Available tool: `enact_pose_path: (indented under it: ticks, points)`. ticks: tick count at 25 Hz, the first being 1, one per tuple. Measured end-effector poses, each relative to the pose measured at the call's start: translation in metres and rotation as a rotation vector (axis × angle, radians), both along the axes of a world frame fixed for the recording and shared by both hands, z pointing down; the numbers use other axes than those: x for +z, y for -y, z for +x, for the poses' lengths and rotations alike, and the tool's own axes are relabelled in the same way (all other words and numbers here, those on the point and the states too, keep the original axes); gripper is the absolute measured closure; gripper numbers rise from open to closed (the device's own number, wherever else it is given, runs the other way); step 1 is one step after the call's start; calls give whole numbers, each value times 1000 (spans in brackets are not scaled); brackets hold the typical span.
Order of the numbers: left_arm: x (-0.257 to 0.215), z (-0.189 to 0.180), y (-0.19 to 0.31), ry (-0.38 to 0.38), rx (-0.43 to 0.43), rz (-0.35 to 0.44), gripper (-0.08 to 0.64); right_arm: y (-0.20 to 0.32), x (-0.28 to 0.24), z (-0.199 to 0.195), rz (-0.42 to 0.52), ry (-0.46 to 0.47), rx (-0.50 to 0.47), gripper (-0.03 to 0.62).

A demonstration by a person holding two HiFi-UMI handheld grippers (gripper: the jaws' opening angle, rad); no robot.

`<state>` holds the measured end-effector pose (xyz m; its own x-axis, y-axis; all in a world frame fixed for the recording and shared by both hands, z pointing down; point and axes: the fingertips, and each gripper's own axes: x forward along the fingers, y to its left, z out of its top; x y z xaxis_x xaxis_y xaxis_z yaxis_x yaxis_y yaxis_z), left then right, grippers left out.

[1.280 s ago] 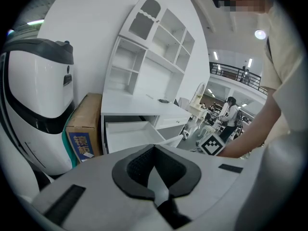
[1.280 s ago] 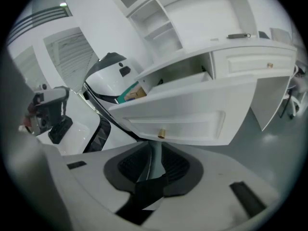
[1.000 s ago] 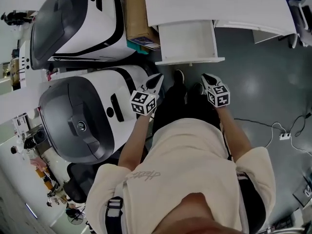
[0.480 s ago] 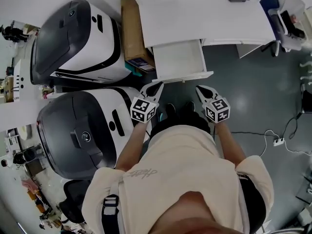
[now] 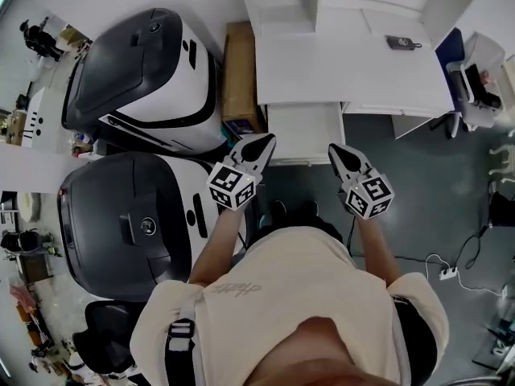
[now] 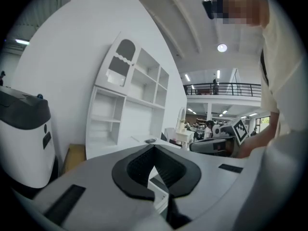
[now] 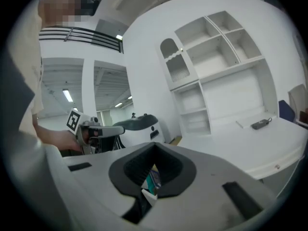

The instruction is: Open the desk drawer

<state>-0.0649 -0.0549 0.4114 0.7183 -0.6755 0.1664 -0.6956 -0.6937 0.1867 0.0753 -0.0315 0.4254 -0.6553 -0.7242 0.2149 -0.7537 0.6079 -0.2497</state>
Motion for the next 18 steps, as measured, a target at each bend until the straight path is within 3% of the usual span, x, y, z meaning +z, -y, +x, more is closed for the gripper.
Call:
enact_pose_path:
  ticks: [3,12,18]
  points:
    - [-21,-20,0,-46,-63,21,560,3,-32,-4,58,28,-4,600]
    - [-71,-44,-2,20,-95,153,560,6,-111,1,244,-56,-16,600]
    - [-116,-47,5,22,-102,260,560,8,-129,-1,303,-73,-22,600]
